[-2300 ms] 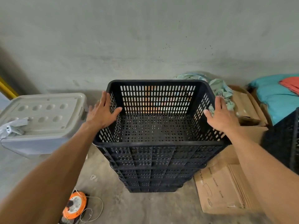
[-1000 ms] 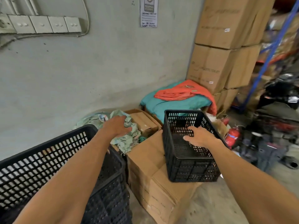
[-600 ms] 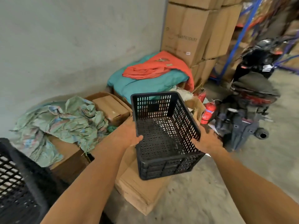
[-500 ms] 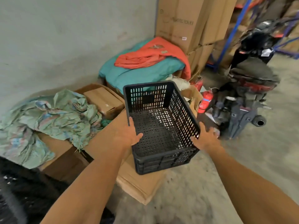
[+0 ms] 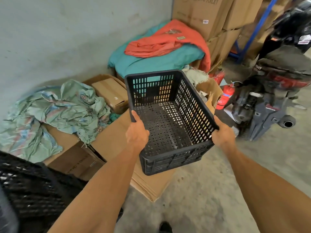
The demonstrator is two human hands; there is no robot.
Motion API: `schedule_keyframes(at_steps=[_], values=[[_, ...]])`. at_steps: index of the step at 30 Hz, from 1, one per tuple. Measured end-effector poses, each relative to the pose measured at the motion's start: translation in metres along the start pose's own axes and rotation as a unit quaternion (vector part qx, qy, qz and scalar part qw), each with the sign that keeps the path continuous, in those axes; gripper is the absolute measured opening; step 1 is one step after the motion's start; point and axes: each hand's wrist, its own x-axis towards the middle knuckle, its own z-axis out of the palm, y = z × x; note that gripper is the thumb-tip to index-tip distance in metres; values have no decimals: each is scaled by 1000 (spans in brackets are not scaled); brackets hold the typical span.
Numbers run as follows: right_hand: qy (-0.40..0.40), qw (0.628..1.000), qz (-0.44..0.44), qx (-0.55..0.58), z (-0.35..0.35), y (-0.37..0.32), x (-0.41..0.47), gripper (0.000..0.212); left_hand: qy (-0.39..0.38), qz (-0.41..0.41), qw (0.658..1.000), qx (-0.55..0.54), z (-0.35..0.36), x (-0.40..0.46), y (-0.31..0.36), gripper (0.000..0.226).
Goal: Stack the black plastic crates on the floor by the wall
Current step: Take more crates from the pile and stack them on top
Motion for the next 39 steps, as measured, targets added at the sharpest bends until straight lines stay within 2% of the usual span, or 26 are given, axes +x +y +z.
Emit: schedule_keyframes(at_steps=[6,10,14,17,20,24,27,30,34,35,37,39], values=[[-59,992,-112,-11,4,-45,28,62,33,-131,989,-55,-4,-55,-23,105],[-92,981,-167,-41,33,-59,46,64,20,-188,979,-75,15,-75,-42,108],[-72,990,-112,-41,53,-48,43,65,-2,-180,980,-90,26,-74,-45,111],[-44,999,25,17,51,-56,18,69,9,-186,977,-101,16,-56,-51,103],[-51,988,126,76,52,-72,-31,87,28,-194,974,-110,-2,-31,-68,100],[-102,974,147,135,81,-89,-85,106,13,-211,968,-137,-10,7,-94,107],[-61,981,135,126,98,-93,-91,115,0,-208,967,-147,-13,10,-96,107],[-25,987,121,98,89,-94,-80,107,11,-203,961,-187,-18,-14,-84,104],[-42,998,27,30,56,-78,-40,93,13,-244,937,-251,16,-67,-48,106],[-44,999,4,18,48,-74,-29,90,-1,-255,932,-258,23,-79,-34,101],[-46,999,-17,10,39,-67,-12,82,-51,-252,937,-238,32,-91,-14,78],[-46,999,-14,23,36,-63,-6,74,-120,-205,954,-184,24,-89,-5,63]])
